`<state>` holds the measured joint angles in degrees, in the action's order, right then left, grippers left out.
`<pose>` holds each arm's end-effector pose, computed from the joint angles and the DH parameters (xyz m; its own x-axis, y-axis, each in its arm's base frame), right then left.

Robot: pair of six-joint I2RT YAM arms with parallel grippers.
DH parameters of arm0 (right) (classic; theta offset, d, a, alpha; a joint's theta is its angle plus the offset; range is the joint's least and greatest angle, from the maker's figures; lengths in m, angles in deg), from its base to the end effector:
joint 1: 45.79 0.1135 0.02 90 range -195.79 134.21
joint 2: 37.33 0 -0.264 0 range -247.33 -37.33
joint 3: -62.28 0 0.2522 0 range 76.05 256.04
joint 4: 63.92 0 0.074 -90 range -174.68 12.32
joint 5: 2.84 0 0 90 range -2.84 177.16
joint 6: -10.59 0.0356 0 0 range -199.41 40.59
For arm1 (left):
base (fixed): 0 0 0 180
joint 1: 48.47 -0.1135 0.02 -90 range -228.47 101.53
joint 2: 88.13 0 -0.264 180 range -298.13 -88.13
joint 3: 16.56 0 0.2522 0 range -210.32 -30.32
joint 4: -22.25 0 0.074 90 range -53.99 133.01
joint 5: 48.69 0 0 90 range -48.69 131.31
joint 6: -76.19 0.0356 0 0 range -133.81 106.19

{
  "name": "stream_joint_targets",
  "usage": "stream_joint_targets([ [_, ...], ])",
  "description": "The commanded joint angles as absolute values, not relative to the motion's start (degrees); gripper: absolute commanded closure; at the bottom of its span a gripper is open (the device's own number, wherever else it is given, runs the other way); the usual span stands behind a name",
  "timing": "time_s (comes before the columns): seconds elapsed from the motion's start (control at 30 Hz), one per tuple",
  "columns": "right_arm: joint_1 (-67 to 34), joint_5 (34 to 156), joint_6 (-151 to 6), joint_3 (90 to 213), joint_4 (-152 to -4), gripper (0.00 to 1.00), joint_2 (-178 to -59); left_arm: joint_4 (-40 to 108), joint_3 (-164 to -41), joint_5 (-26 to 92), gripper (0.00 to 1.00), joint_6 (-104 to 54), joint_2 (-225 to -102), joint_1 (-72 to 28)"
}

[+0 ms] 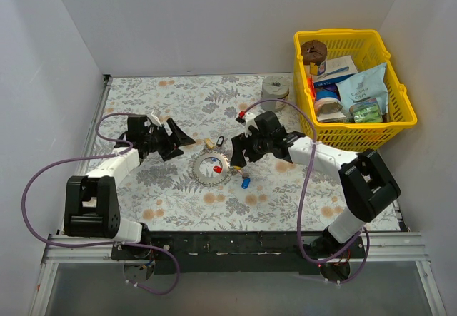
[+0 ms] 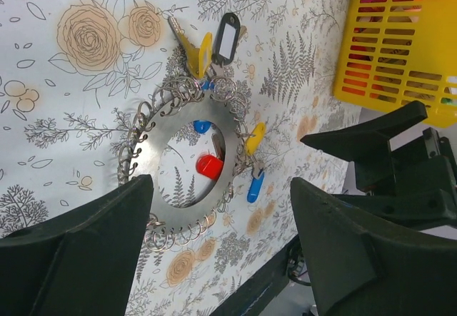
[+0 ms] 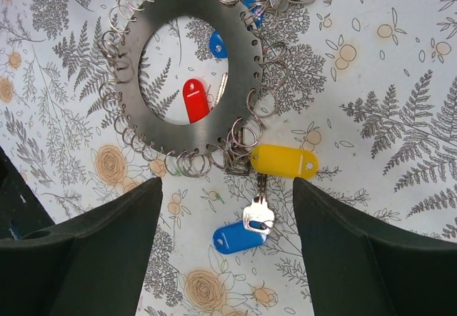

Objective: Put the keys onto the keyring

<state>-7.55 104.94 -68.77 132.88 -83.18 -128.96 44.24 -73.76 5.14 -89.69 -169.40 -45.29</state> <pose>0.2644 0.2222 0.2171 -0.6418 -0.2819 -0.7132 -0.6653 0.6673 0.3349 0.2799 -0.0366 0.1976 -0.6154 -0.7499 0.2429 -0.5866 0.2298 -0.7766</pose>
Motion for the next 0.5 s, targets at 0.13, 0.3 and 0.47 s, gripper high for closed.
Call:
stream_joint_targets([
  [0.13, -7.8, 105.9, -67.7, 138.7, -81.6, 0.22, -132.3, 45.8, -75.3, 1.8, 0.25, -84.9, -166.3, -45.8],
  [0.3, -9.4, 107.4, -66.1, 141.2, -80.5, 0.22, -134.9, 49.9, -78.6, 9.4, 0.26, -82.3, -166.2, -42.5],
  [0.47, -10.5, 108.5, -66.3, 144.8, -81.8, 0.26, -138.1, 53.5, -81.6, 15.3, 0.28, -80.8, -169.1, -35.7],
])
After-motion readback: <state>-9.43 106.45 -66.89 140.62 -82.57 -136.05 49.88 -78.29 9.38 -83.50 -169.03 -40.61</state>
